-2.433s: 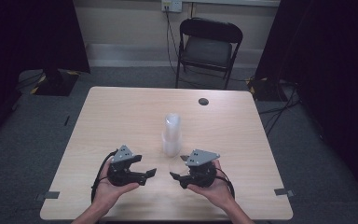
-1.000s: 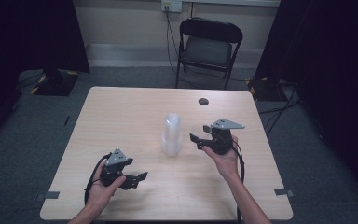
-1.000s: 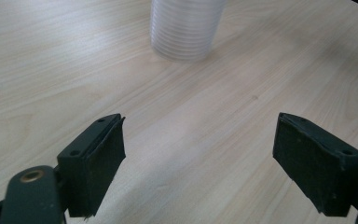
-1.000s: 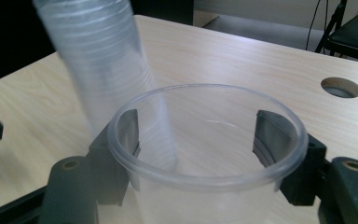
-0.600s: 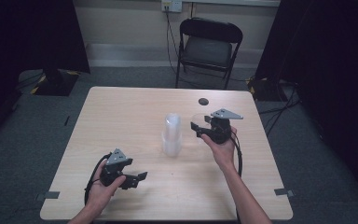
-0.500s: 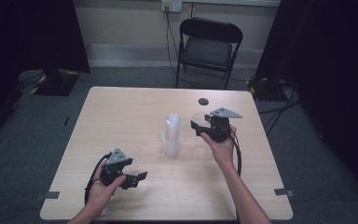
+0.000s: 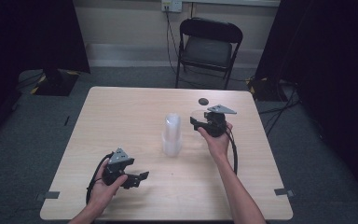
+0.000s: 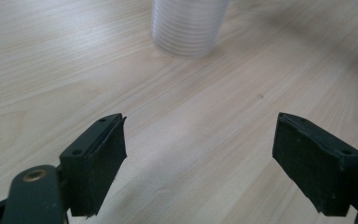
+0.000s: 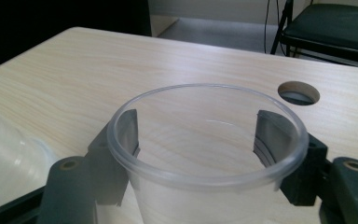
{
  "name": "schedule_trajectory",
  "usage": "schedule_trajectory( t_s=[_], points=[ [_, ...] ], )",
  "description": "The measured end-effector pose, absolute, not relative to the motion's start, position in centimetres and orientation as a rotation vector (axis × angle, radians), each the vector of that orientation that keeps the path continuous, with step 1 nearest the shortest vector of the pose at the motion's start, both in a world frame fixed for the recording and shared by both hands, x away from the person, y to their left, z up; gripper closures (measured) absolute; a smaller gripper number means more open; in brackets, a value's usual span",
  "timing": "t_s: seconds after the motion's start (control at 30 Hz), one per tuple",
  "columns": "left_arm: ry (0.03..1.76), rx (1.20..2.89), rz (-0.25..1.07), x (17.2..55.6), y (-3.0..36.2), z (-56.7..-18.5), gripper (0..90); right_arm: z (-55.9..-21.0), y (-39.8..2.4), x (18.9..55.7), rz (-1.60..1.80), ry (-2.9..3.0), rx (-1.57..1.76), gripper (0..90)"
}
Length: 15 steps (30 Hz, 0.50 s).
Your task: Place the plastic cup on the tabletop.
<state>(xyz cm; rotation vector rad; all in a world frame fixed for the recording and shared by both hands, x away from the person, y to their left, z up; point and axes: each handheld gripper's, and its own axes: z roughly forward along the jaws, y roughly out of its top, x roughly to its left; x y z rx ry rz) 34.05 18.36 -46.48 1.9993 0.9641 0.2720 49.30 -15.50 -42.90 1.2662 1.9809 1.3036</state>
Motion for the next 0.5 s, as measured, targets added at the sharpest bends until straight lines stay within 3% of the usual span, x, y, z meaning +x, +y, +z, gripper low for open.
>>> schedule_trajectory(
  t_s=[0.5],
  points=[
    [0.970, 1.989, 0.278, 33.8, 18.5, -46.3, 17.4, -45.6, -15.9, 50.8, 1.269, 1.951, 1.324, 30.2]
  ],
)
